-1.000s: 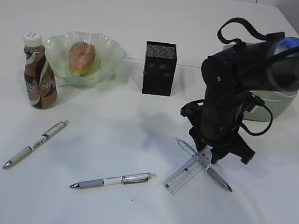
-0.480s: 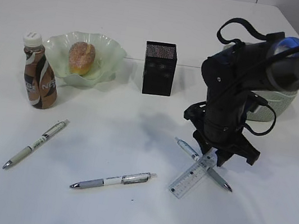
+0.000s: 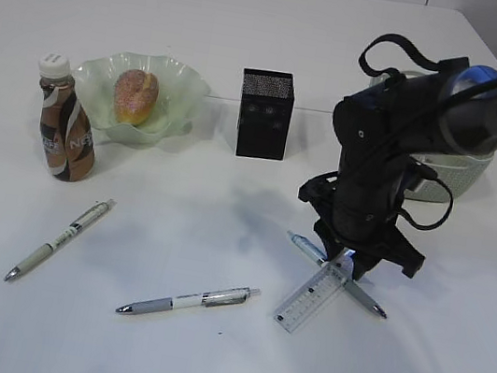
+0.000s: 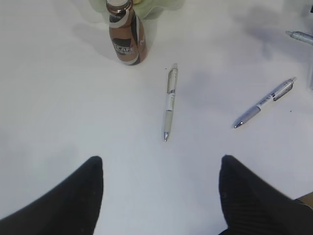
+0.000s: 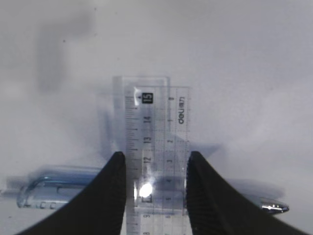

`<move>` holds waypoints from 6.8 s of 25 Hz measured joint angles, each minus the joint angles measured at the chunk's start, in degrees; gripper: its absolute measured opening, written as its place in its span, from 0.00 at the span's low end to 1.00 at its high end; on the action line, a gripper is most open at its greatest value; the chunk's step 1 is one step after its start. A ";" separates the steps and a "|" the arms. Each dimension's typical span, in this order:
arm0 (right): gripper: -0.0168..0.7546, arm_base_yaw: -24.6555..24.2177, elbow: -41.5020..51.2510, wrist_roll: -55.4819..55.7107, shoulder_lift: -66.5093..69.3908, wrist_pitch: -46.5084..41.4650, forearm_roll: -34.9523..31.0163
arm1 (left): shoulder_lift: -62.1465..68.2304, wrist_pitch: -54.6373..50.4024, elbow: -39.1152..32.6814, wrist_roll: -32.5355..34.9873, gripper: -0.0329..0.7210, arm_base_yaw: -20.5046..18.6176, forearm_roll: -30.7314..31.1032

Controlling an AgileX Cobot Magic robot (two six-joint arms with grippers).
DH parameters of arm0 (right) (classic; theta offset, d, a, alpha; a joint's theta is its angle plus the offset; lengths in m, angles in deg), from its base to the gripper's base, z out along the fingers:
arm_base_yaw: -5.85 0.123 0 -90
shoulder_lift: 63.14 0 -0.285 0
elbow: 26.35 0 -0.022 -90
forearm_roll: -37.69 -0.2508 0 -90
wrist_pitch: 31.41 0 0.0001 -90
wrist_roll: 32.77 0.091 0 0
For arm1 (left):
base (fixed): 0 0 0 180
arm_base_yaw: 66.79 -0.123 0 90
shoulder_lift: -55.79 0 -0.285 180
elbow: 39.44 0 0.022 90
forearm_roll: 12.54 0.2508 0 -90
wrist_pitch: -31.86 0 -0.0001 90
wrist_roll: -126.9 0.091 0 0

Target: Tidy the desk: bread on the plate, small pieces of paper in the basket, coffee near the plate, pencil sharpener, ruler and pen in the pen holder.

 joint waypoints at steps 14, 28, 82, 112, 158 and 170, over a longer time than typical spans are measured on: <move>0.41 0.00 -0.08 -0.36 0.09 -0.91 -0.01 | 0.00 0.33 0.00 0.00 0.73 0.00 0.36; 0.53 0.00 -0.08 -0.58 0.29 0.11 0.19 | 0.00 1.38 0.00 0.00 0.73 0.00 0.45; 0.40 0.00 -14.11 -30.87 3.04 -10.20 -5.97 | 1.33 2.53 0.00 0.00 0.73 0.00 0.45; 0.40 0.00 -39.03 -83.33 -0.21 0.69 -27.82 | 1.33 3.68 0.00 0.00 0.73 0.00 0.45; 0.40 -1.98 -20.97 -91.79 4.79 72.47 -24.75 | 4.88 14.41 0.00 0.00 0.72 0.00 1.88; 0.40 -1.98 -20.97 -91.79 11.58 78.16 -24.89 | 4.88 15.02 0.00 0.00 0.72 0.00 1.98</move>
